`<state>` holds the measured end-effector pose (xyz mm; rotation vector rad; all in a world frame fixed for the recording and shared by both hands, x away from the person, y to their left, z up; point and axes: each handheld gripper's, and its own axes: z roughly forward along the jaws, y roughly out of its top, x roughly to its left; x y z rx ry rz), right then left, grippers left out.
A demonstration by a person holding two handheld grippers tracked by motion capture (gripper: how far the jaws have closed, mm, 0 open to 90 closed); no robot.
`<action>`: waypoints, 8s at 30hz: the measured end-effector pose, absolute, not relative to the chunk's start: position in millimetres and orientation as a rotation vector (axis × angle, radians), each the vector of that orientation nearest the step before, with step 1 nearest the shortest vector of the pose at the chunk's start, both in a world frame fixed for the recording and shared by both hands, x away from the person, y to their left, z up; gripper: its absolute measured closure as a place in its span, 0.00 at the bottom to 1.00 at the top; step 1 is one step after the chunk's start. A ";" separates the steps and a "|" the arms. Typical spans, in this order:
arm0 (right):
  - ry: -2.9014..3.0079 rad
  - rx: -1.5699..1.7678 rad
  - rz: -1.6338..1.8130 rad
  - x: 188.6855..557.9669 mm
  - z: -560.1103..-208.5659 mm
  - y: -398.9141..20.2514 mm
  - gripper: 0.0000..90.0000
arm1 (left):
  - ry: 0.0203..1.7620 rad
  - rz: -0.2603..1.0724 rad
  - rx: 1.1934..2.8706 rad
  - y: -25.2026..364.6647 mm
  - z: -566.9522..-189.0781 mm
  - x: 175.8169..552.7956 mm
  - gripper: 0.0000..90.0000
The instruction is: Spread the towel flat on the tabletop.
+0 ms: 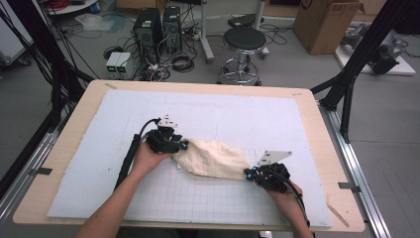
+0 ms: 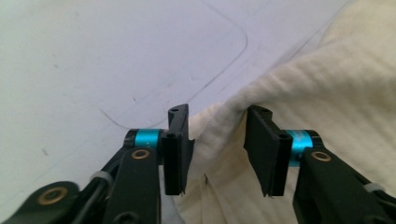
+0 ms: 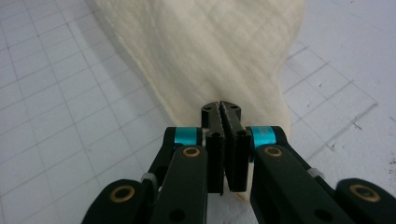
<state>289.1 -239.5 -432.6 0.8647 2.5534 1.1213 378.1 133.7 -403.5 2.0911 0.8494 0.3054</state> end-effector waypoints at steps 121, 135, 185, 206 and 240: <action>2.782 0.796 1.231 338.4 -434.7 -159.1 0.97 | 0.727 0.303 2.211 161.6 -438.7 313.2 0.87; 2.584 0.820 1.232 319.6 -406.9 -194.8 0.98 | 0.719 0.294 2.219 167.5 -437.9 309.5 0.86; 2.540 0.940 1.066 354.2 -427.9 -215.6 0.95 | 0.948 0.447 2.146 145.9 -430.1 372.2 0.96; 2.389 1.021 1.047 405.8 -395.6 -199.3 0.76 | 1.098 0.547 1.959 181.6 -407.1 413.3 0.76; 2.207 1.196 0.917 434.2 -412.4 -214.6 0.70 | 1.157 0.466 1.934 174.5 -434.6 412.8 0.91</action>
